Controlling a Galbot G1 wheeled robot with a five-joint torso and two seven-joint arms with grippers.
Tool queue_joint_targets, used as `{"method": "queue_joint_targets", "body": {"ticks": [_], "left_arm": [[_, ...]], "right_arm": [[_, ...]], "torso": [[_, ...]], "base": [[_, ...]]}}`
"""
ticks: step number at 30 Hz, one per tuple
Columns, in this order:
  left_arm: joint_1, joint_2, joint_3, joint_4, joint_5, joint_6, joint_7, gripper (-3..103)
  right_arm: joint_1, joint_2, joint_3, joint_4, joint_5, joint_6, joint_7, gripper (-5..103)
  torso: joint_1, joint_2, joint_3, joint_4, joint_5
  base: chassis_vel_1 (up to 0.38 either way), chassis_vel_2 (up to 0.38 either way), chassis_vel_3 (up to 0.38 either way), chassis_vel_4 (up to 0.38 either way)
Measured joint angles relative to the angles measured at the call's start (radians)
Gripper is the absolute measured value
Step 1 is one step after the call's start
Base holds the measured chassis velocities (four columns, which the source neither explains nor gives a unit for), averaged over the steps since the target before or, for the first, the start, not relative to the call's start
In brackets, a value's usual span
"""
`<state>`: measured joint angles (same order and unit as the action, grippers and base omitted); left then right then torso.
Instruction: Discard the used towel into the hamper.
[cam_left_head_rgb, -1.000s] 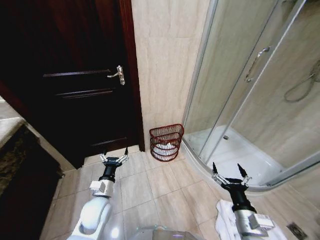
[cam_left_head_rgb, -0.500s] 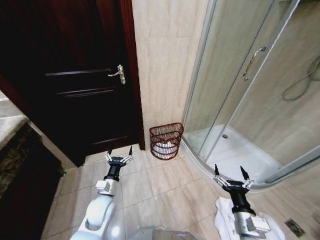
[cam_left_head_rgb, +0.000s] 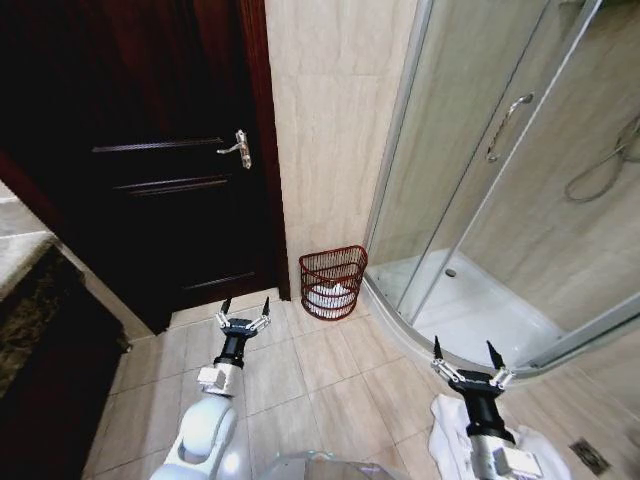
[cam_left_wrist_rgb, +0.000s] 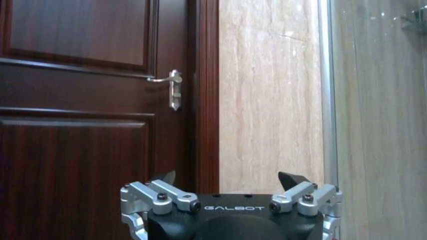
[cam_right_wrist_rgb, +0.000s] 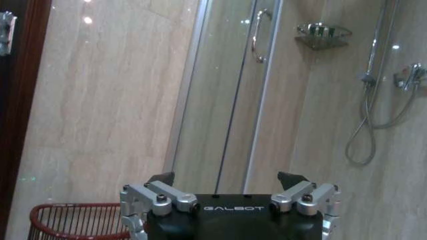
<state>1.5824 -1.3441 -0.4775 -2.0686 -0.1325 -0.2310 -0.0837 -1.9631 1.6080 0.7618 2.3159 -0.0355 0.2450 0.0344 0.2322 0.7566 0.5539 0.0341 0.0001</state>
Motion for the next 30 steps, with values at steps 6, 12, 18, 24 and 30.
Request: {"method": "queue_joint_targets", "body": {"ticks": [6,12,18,24,30], "left_arm": [[0.002,0.000,-0.003,-0.004,0.009,0.004,-0.002,100],[0.011,0.002,-0.014,-0.021,0.019,0.006,-0.004,100],[0.010,0.002,-0.009,-0.024,0.031,0.010,-0.005,100],[-0.024,0.002,0.008,-0.008,0.043,0.028,-0.002,100],[-0.034,0.004,0.010,-0.006,0.049,0.034,0.002,100]], "right_arm": [[0.006,0.000,0.003,0.033,0.006,-0.037,0.002,100],[-0.002,0.000,0.001,0.051,0.005,-0.037,0.001,100],[-0.009,0.000,0.001,0.052,0.004,-0.025,0.004,100],[-0.003,0.000,0.012,0.047,0.008,-0.027,0.007,100],[-0.007,0.000,0.015,0.044,0.013,-0.022,0.012,100]], "torso": [[0.012,0.026,0.015,0.0000,-0.0001],[0.025,0.057,0.032,0.0001,-0.0001],[0.037,0.085,0.048,0.0001,-0.0001],[0.050,0.115,0.064,0.0001,0.0000],[0.061,0.140,0.078,0.0000,0.0000]], "base": [[0.000,0.000,0.000,0.000],[0.000,0.000,0.000,0.000],[-0.033,-0.092,0.035,0.112],[-0.049,-0.186,0.053,0.180],[-0.043,-0.147,0.038,0.138]]}}
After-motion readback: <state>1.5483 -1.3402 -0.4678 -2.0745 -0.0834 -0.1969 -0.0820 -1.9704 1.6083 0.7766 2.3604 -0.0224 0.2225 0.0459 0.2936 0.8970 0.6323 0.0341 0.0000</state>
